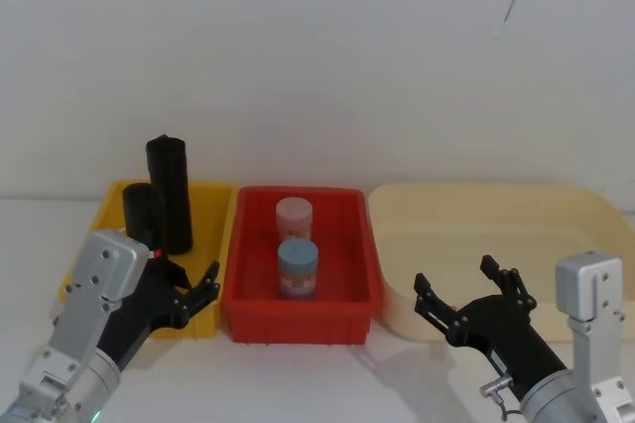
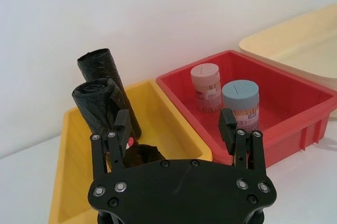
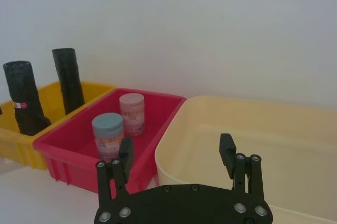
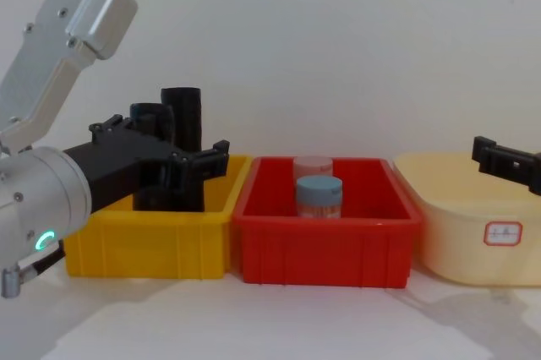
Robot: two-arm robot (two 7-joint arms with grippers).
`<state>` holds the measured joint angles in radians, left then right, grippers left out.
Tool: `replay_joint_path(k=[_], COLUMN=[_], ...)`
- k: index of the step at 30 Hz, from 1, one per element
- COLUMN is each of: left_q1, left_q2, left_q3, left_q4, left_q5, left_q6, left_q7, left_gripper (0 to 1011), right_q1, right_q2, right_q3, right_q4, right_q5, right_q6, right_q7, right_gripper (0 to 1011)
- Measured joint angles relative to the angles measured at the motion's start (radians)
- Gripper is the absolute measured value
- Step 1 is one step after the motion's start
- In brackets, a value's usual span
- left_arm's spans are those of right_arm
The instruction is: Pick up the garbage bag with the one hand and transfer it to the other hand.
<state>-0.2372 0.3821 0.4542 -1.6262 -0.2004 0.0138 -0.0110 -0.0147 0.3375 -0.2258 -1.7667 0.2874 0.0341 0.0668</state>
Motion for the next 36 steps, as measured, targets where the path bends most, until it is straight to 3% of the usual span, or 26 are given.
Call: replay_joint_path(k=[25, 36], left_q1=[0.0, 0.001], left_q2=[-0.001, 0.002], left_q3=[-0.002, -0.032], left_q4=[0.002, 0.024], left_q5=[0.0, -0.02], left_q6=[0.0, 0.0], left_q7=[-0.001, -0.014], left_gripper=[1002, 1002], right_q1=[0.0, 0.0], right_q2=[0.0, 0.0], right_q3=[0.0, 0.0], right_q4=[0.0, 0.0], right_q5=[0.0, 0.0], right_q6=[0.0, 0.0], right_q7=[0.0, 0.0], right_gripper=[999, 1000])
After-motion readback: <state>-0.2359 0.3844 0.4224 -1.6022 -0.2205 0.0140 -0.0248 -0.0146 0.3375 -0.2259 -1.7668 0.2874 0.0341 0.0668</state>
